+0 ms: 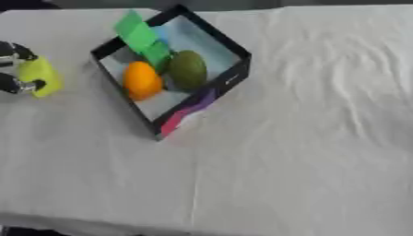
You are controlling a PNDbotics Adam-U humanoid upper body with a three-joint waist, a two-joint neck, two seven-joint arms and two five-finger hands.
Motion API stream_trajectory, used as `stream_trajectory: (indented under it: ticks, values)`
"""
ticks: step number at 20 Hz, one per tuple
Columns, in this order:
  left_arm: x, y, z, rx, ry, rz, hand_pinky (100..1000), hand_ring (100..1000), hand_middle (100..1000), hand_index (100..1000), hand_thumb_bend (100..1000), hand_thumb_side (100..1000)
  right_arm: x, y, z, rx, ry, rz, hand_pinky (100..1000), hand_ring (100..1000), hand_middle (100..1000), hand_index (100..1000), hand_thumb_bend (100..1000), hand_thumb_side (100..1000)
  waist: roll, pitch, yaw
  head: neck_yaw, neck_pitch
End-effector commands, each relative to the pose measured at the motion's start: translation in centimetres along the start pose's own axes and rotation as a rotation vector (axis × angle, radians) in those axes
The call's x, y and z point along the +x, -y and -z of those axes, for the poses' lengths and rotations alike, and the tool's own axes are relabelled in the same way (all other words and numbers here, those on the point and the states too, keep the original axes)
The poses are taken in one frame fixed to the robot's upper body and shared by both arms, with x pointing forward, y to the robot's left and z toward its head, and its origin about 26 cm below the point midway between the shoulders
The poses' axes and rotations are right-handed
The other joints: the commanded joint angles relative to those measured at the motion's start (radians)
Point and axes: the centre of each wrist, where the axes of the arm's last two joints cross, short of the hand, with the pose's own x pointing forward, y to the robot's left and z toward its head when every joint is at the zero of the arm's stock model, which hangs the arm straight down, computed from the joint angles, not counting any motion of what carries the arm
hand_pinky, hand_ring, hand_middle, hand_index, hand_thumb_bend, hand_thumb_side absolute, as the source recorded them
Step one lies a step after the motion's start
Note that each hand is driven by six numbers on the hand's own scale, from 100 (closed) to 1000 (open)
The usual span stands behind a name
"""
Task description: Pick up objects on the table and place them in the box.
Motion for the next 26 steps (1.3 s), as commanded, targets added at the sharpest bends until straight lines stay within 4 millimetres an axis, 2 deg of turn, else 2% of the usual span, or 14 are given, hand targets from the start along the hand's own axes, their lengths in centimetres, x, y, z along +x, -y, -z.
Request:
stream_trajectory:
  ticks: [1,3,7,12,16,18,20,24,26]
  values:
    - [-0.3,0.7,-0.2,-0.047,0.011,-0.068,745,591,531,727,129,312,1.5,0.9,0.1,-0.007,0.021,-0.045,1000,675,654,879,100,739,0.003,-0.067,0.003,0.0,0.001]
    - [-0.4,0.4,-0.2,-0.035,0.02,-0.118,708,551,497,684,101,299,1.4,0.9,0.0,-0.008,0.019,-0.045,1000,675,654,879,100,739,0.002,-0.069,0.004,-0.002,0.004]
    - [-0.8,-1.0,-0.8,0.02,0.03,-0.182,666,509,459,617,100,277,1.4,1.0,0.0,-0.008,0.019,-0.047,1000,675,654,879,100,734,0.002,-0.071,0.005,-0.006,0.006]
    - [-1.7,-5.1,-2.5,0.158,0.059,-0.179,648,480,426,584,100,256,1.6,1.1,0.0,-0.008,0.024,-0.049,1000,675,655,880,100,729,0.001,-0.074,0.007,-0.011,0.008]
    - [-1.0,-9.1,-3.2,0.278,0.144,-0.129,633,465,409,563,148,233,1.7,1.0,0.1,-0.004,0.03,-0.047,1000,676,655,880,100,719,0.0,-0.074,0.006,-0.014,0.004]
    - [0.2,-11.3,-3.2,0.349,0.213,-0.092,631,453,402,554,189,216,1.9,0.9,0.2,0.001,0.039,-0.044,1000,676,655,880,100,714,-0.002,-0.073,0.001,-0.017,0.0]
    - [2.0,-13.2,-2.6,0.409,0.302,-0.065,626,440,389,543,161,197,2.2,0.7,0.5,0.012,0.05,-0.036,1000,676,655,880,100,710,-0.005,-0.07,-0.008,-0.016,-0.005]
    - [6.2,-16.3,-1.1,0.5,0.494,-0.02,606,428,378,532,223,168,2.9,-0.2,1.3,0.045,0.081,-0.013,1000,676,655,881,100,704,-0.012,-0.057,-0.032,-0.002,-0.023]
    - [8.5,-17.7,-0.4,0.547,0.588,0.002,603,431,383,533,301,160,3.3,-0.7,1.8,0.061,0.099,0.003,1000,676,655,881,100,700,-0.017,-0.047,-0.049,0.015,-0.039]
